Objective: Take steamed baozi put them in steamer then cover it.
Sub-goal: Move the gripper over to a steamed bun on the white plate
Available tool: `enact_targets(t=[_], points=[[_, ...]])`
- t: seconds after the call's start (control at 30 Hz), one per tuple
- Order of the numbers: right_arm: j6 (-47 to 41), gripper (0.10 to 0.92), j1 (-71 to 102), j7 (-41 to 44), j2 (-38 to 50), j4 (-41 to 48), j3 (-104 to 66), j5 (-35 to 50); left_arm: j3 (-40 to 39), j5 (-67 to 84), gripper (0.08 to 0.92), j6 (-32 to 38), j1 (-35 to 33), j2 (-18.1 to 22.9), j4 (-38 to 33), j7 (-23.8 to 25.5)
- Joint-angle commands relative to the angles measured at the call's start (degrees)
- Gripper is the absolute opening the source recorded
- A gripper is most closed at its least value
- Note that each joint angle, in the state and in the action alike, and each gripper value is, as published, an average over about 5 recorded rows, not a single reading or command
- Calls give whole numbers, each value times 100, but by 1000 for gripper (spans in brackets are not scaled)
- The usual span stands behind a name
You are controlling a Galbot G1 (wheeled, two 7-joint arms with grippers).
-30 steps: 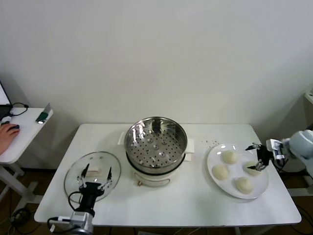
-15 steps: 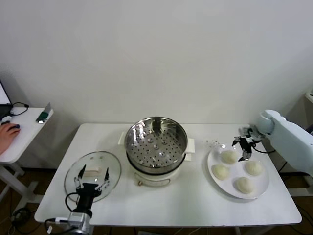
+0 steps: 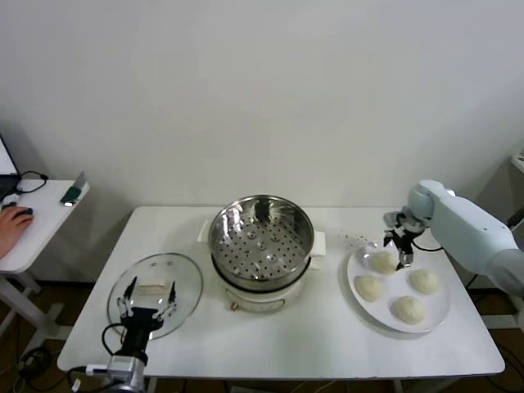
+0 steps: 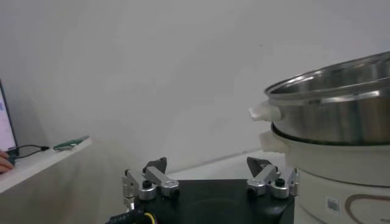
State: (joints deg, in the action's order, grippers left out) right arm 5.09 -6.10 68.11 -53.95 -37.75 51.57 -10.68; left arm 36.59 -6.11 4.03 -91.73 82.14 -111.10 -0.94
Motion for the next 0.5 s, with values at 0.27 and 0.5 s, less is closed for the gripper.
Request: enact_targets(t=[0.27, 0.5], points=[[73, 823, 76, -3, -255, 348, 58, -87, -21, -23, 823, 7, 11, 9, 102, -12], [152, 772, 170, -46, -391, 536, -139, -267, -7, -31, 823, -3, 4, 3, 83, -32]])
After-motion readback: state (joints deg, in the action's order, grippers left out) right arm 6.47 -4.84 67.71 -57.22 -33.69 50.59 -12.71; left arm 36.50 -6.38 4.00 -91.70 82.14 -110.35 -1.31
